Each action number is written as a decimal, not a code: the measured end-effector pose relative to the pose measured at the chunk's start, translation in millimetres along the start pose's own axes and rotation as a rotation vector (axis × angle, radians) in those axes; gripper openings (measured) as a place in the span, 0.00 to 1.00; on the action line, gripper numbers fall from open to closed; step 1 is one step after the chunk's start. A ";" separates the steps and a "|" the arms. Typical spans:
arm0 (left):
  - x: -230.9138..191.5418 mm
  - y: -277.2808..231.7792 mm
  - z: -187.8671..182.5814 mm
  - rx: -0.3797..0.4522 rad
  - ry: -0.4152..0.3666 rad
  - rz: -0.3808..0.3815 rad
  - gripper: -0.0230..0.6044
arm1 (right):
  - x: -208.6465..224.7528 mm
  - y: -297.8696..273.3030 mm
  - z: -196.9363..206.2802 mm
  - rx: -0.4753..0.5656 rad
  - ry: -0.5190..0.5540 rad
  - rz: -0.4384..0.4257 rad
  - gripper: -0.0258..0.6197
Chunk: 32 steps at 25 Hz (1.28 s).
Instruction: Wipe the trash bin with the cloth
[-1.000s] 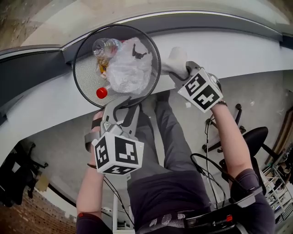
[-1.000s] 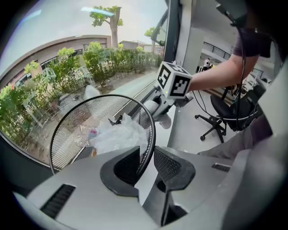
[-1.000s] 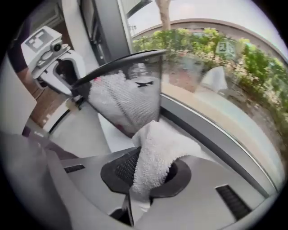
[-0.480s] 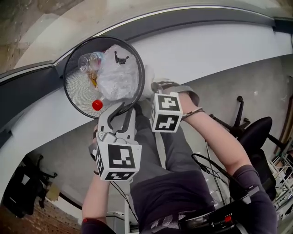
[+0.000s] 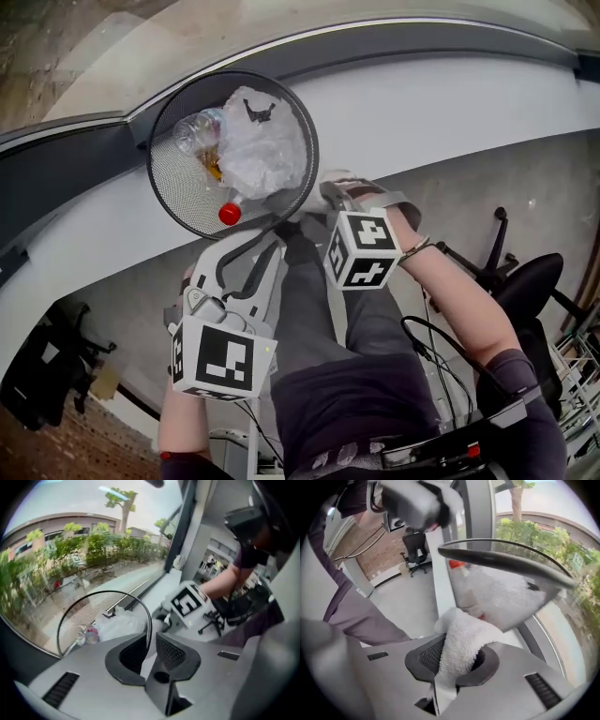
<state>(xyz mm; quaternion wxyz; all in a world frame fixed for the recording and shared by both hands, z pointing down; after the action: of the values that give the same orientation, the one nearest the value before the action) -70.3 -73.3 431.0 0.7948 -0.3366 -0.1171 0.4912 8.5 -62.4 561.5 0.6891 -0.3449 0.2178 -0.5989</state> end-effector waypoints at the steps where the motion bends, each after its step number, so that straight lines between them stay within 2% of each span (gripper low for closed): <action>1: -5.2 7.1 14.3 -0.067 -0.124 -0.007 0.12 | 17.4 9.3 5.9 -0.008 -0.031 0.051 0.13; 3: -15.9 10.6 47.5 -0.208 -0.385 -0.033 0.15 | 51.6 29.1 15.8 -0.026 -0.091 0.167 0.13; 4: -19.3 8.6 59.8 -0.256 -0.477 -0.039 0.18 | 66.1 37.3 19.6 -0.041 -0.110 0.219 0.13; 5: -21.1 5.2 67.1 -0.281 -0.530 -0.039 0.18 | 77.7 42.9 22.3 -0.059 -0.116 0.257 0.13; 6: -22.1 1.0 70.0 -0.284 -0.547 -0.037 0.18 | 85.2 45.5 23.9 -0.079 -0.111 0.275 0.13; 8: -24.0 -6.2 66.9 -0.259 -0.506 -0.048 0.18 | 84.0 39.9 23.8 -0.115 -0.081 0.245 0.13; 11: -22.3 -12.7 55.9 -0.215 -0.346 -0.067 0.18 | 47.0 13.7 11.7 -0.120 -0.009 0.099 0.13; 13: -16.6 -20.5 45.0 -0.175 -0.246 -0.084 0.18 | 17.0 -1.0 -4.3 -0.078 0.030 0.014 0.13; 17: 1.5 -42.7 13.2 -0.054 0.010 -0.086 0.15 | -31.9 -16.6 -33.5 0.039 0.092 -0.131 0.13; 18: 5.1 -47.2 7.5 -0.042 0.019 -0.092 0.13 | -39.6 -18.5 -34.8 0.055 0.106 -0.161 0.13; 20: 8.0 -49.8 3.1 -0.032 -0.014 -0.101 0.11 | -42.9 -18.3 -28.1 0.052 0.113 -0.185 0.13; 22: 6.2 -40.2 1.9 -0.010 -0.004 -0.072 0.11 | -27.3 -11.0 -15.4 0.021 0.108 -0.145 0.13; 24: 0.7 -19.1 -1.6 0.020 -0.007 -0.025 0.11 | 1.9 4.6 -3.6 0.003 0.073 -0.060 0.13; 26: -8.6 2.5 2.0 -0.004 -0.105 0.004 0.13 | 37.8 25.9 6.2 -0.008 0.008 0.052 0.13; 29: -22.1 9.6 34.4 -0.184 -0.368 0.016 0.26 | 82.8 53.6 18.6 -0.049 -0.076 0.208 0.13; 31: -26.4 2.3 53.8 -0.262 -0.481 0.011 0.26 | 94.1 57.1 22.8 -0.091 -0.084 0.246 0.13; 32: -27.4 -1.6 58.4 -0.270 -0.491 0.004 0.26 | 92.7 53.0 22.5 -0.109 -0.072 0.237 0.13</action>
<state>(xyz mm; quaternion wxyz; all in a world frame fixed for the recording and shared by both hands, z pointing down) -112.8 -72.8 479.5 0.6895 -0.3106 -0.3702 0.5395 77.8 -145.6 547.9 0.7425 -0.3751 0.2643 -0.4880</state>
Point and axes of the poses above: the fingertips, and each gripper's own axes: y backward along the fingers, x to its right, z out of its underside, the point moved 4 cm from there along y, backward along the fingers, and after that the axes turned 14 degrees about x, right-handed, at the moved point
